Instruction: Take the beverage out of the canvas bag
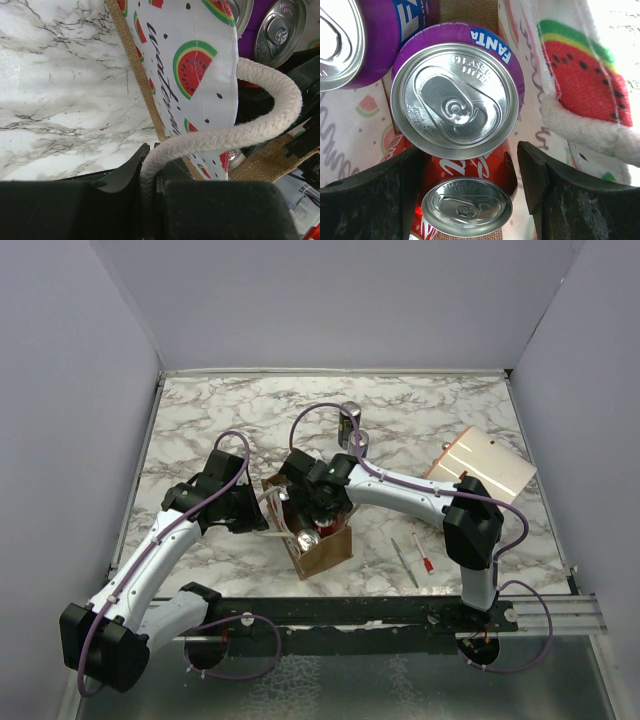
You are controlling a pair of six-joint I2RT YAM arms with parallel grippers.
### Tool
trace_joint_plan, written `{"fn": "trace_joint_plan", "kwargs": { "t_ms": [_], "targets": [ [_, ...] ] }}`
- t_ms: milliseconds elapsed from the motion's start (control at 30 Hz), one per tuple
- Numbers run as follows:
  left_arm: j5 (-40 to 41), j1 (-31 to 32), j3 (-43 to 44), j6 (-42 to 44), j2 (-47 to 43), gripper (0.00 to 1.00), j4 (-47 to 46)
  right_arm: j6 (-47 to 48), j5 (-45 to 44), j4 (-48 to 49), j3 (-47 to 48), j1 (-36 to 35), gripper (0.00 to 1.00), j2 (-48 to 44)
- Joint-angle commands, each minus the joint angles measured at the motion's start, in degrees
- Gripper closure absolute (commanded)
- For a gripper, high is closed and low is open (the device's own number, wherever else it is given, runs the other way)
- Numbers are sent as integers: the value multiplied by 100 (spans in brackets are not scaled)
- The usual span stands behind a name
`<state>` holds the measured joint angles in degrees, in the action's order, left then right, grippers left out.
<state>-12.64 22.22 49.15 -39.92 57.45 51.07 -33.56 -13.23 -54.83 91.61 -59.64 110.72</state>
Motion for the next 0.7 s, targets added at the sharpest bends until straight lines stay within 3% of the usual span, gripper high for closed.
{"fn": "trace_joint_plan", "kwargs": {
  "t_ms": [0, 200, 667],
  "targets": [
    [-141, 2, 30, 29, 11, 100, -76, 130, 204, -71, -138, -30, 28, 10],
    [-159, 2, 21, 16, 32, 100, -144, 179, 108, -233, 69, -28, 30, 8],
    [-193, 2, -25, -98, -28, 100, -221, 371, 442, -196, 366, -30, 55, -225]
  ]
}}
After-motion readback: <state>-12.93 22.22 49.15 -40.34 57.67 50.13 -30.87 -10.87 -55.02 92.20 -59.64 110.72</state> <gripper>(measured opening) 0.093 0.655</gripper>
